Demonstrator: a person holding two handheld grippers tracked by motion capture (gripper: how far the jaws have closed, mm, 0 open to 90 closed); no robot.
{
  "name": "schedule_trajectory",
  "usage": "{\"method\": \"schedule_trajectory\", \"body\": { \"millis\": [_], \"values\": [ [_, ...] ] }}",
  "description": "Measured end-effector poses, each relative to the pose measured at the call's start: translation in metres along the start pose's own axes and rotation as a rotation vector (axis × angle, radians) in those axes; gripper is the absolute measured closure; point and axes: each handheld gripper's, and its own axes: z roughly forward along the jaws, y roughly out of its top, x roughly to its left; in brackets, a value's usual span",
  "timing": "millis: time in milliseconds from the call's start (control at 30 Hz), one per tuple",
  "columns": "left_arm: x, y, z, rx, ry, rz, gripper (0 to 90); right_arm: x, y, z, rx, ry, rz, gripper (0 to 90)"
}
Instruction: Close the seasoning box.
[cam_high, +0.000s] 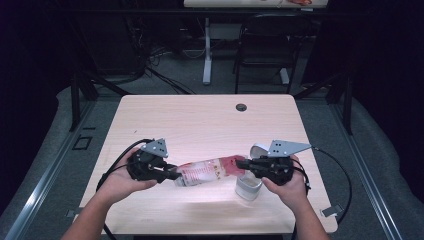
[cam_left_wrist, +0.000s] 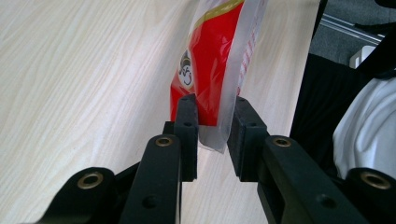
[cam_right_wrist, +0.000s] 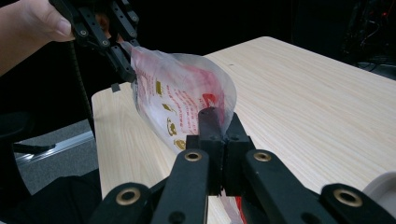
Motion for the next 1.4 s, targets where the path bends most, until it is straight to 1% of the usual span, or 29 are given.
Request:
{"method": "schedule_trajectory", "body": {
  "millis": [100, 333, 533, 633, 900, 1033, 1400],
  "values": [
    [-0.001, 0.002, -0.001, 0.001, 0.004, 0.0, 75.6, 0.0, 0.0, -0.001, -0.002, -0.008, -0.001, 90.0],
    [-0.002, 0.007, -0.002, 0.014, 0.016, -0.001, 75.8, -0.004, -0.001, -0.002, -0.016, 0.001, 0.008, 90.0],
    [-0.002, 0.012, -0.003, 0.017, 0.023, 0.005, 75.8, -0.006, -0.002, -0.004, -0.022, -0.003, 0.016, 90.0],
    [-0.001, 0.013, -0.003, 0.014, 0.022, 0.002, 75.9, -0.006, -0.002, -0.004, -0.022, -0.01, 0.013, 90.0],
    [-0.002, 0.014, -0.004, 0.013, 0.027, 0.002, 75.8, -0.006, -0.002, -0.005, -0.019, -0.011, 0.01, 89.9],
    [-0.002, 0.015, -0.004, 0.015, 0.027, 0.008, 75.8, -0.006, -0.002, -0.006, -0.017, -0.011, 0.01, 89.9],
    [-0.003, 0.016, -0.006, 0.011, 0.022, 0.008, 75.8, -0.004, -0.002, -0.007, -0.01, -0.019, 0.0, 89.6]
  ]
}}
